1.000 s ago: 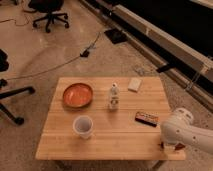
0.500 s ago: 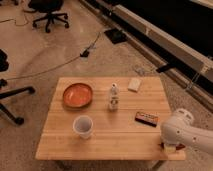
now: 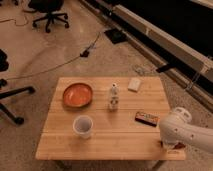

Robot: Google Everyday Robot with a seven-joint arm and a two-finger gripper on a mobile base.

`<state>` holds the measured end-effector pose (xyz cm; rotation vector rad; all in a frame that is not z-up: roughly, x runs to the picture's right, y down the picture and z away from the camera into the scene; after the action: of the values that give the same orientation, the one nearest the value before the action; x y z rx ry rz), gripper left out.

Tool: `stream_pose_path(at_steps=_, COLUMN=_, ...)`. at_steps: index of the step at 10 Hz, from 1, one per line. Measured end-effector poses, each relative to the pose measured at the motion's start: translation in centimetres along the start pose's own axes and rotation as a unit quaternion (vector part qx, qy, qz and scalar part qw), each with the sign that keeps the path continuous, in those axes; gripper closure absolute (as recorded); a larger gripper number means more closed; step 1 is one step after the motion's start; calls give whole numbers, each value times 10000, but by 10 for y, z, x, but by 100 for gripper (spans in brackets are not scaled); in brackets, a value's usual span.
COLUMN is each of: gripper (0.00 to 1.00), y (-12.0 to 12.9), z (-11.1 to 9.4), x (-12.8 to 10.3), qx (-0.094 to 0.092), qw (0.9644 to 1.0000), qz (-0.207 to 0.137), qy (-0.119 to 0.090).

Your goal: Drag the pepper across the table

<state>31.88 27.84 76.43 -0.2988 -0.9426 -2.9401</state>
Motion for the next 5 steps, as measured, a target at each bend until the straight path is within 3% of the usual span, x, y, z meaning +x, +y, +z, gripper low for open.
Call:
stream_pose_path(at_steps=2, gripper=100, y=-1, z=-2, x=0, qx=-8, qw=10000, qz=26, qy=9)
stream_pose_path(at_steps=4, gripper=100, y=0, z=-14, x=7, qx=-158, qw=9999, qz=-10, qy=-37)
stream_pose_path(at_steps=5, gripper=100, y=2, z=-27, x=22, qx=-302, qw=9994, qz=-119, qy=-87)
